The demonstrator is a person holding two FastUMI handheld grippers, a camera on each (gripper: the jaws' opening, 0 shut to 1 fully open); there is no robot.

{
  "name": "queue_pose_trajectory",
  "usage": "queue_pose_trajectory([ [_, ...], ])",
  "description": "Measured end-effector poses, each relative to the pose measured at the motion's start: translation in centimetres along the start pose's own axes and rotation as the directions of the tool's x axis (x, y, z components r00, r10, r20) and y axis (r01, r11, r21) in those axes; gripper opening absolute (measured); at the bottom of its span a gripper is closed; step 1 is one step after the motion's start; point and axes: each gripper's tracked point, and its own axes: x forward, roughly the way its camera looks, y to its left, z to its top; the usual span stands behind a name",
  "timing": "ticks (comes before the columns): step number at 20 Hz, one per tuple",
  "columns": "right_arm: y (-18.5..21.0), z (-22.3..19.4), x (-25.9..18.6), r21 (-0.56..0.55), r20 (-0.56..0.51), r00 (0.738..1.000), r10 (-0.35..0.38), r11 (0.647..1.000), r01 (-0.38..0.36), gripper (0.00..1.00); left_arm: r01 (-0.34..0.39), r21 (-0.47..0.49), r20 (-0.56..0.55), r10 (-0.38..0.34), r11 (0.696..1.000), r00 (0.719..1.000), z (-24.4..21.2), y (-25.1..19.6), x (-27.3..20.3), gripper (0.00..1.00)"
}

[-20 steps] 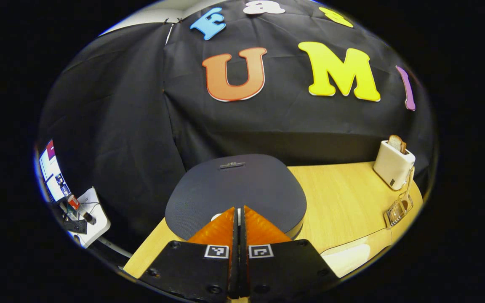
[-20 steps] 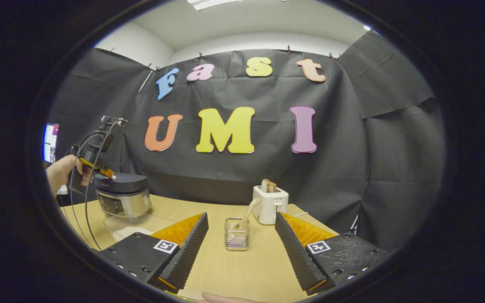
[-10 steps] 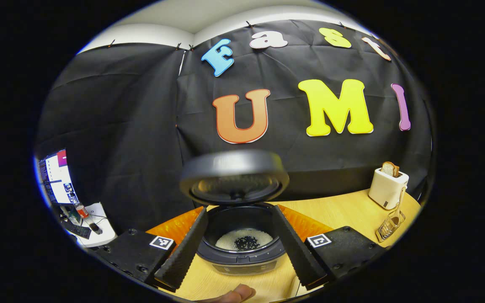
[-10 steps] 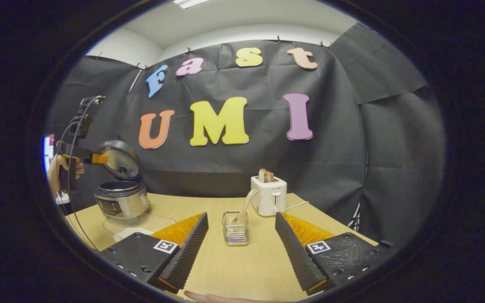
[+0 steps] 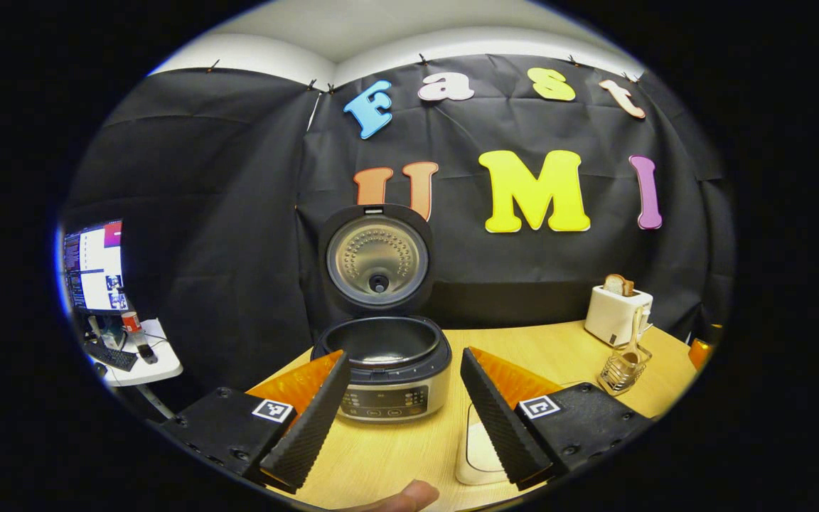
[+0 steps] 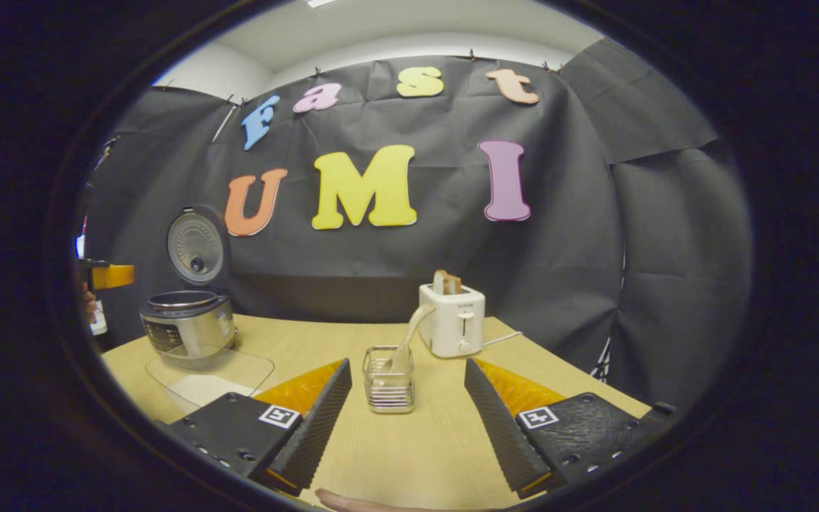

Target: Close the left gripper, press the button to open the rice cooker; take a wooden spoon from the chopstick holder with the right hand, scoop a spoonful of rice and pour it into the rice cooker, then put the wooden spoon back into the chopstick holder.

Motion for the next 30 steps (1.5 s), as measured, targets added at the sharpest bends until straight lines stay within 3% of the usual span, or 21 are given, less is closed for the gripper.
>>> queue_pose_trajectory([
  [8, -0.5, 0.6, 8.2, 0.061, -0.094, 0.996, -0.001, 0.998, 0.006, 0.92, 0.043, -0.045, 0.023, -0.042, 0.998, 0.999, -1.4, -0.2, -3.7, 0.99],
  [11, 0.3, 1.2, 12.3, 0.058, -0.15, 0.988, 0.021, 0.998, -0.013, 0.96, 0.027, -0.047, 0.013, -0.026, 0.999, 1.0, -1.5, 0.9, -4.0, 0.99],
  [13, 0.8, 0.8, 15.0, 0.061, -0.206, 0.978, 0.039, 0.998, -0.027, 0.92, 0.028, -0.067, 0.027, -0.026, 0.997, 0.999, -1.1, 1.4, -4.2, 0.99],
  [14, 1.0, 0.9, 16.2, 0.06, -0.228, 0.972, 0.051, 0.997, -0.038, 0.96, 0.02, -0.084, 0.039, -0.017, 0.996, 0.999, -0.7, 2.0, -4.2, 0.99],
  [17, 0.4, 0.8, 19.6, 0.064, -0.267, 0.962, 0.05, 0.997, -0.034, 0.96, 0.009, -0.122, 0.039, -0.005, 0.992, 0.999, -0.9, 3.0, -4.1, 0.99],
  [24, -0.5, -2.3, 26.6, 0.096, -0.4, 0.915, 0.044, 0.995, -0.006, 0.94, 0.012, -0.088, -0.043, -0.016, 0.996, 0.999, -3.4, 2.2, -2.6, 0.96],
  [26, -0.3, -3.1, 27.8, 0.079, -0.438, 0.898, 0.035, 0.997, 0.0, 0.84, 0.004, -0.057, -0.056, -0.007, 0.998, 0.998, -3.9, 2.3, -2.3, 0.96],
  [27, 0.1, -3.2, 28.2, 0.076, -0.445, 0.894, 0.047, 0.997, -0.015, 0.87, -0.012, -0.043, -0.058, 0.01, 0.999, 0.998, -4.0, 2.6, -2.4, 0.96],
  [29, 0.5, -3.5, 28.5, 0.075, -0.456, 0.889, 0.052, 0.997, -0.02, 0.74, -0.039, -0.028, -0.05, 0.037, 0.999, 0.998, -3.9, 3.3, -2.3, 0.96],
  [30, 0.7, -4.2, 28.5, 0.087, -0.477, 0.877, 0.055, 0.996, -0.015, 0.72, -0.047, -0.028, -0.048, 0.046, 0.998, 0.998, -3.8, 3.4, -2.4, 0.96],
])
